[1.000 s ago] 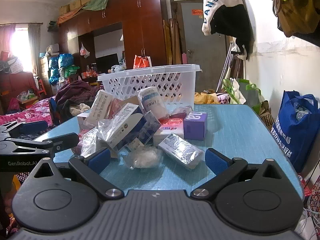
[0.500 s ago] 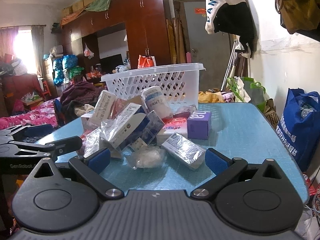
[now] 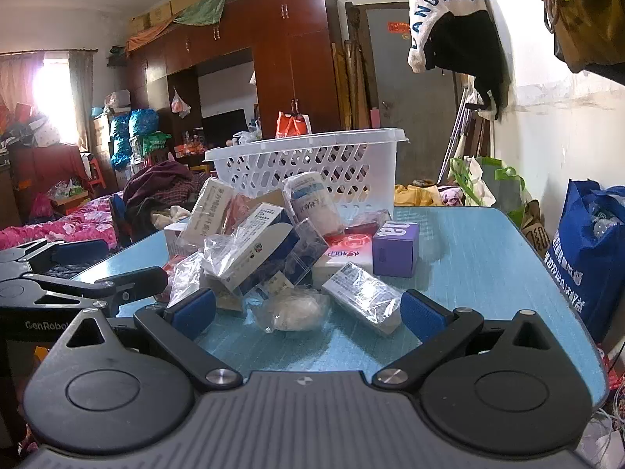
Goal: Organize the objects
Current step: 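Grasp the white paper packet with the left tool while the right grasps a wrapped box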
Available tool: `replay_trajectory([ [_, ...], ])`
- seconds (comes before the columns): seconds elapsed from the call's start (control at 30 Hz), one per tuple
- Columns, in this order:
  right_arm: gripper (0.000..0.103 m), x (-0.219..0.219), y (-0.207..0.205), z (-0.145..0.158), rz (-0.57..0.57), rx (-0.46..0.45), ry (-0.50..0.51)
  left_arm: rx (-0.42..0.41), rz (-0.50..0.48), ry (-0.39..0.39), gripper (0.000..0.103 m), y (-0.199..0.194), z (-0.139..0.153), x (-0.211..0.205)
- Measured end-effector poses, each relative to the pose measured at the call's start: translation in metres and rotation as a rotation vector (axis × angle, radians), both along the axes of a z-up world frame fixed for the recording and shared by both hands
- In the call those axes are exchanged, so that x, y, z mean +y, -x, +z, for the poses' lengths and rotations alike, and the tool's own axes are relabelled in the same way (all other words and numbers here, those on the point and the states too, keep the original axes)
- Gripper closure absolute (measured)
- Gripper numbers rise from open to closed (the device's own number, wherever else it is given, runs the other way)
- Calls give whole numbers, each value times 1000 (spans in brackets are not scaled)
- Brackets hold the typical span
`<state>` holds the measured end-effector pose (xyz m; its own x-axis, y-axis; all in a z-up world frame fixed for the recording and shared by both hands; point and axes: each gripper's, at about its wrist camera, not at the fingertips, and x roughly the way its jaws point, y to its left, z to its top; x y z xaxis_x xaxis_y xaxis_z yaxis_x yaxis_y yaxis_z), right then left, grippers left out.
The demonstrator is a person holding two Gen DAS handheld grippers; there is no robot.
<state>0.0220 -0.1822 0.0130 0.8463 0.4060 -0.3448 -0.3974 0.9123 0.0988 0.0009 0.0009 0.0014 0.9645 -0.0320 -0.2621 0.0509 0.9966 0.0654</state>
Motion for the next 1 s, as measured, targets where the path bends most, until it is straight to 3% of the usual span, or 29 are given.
replay_trajectory([
  [0.27,0,-1,0,0,-3,-3,-13,-24,-1,5,2,-2,1,7],
  [0.43,0,-1,-4,1,9,-9,-32,-49,9,74,3,-12,5,26],
  [0.6,2,11,-7,5,34,-61,-28,-75,10,71,11,-34,12,37],
  [0.73,13,30,-21,9,64,-61,-17,-29,-36,149,25,-61,19,49],
  [0.9,23,43,-36,4,84,-13,-4,21,-52,68,25,-86,17,37],
  [1.0,25,43,-36,2,70,-16,5,70,-76,75,29,-100,12,32],
])
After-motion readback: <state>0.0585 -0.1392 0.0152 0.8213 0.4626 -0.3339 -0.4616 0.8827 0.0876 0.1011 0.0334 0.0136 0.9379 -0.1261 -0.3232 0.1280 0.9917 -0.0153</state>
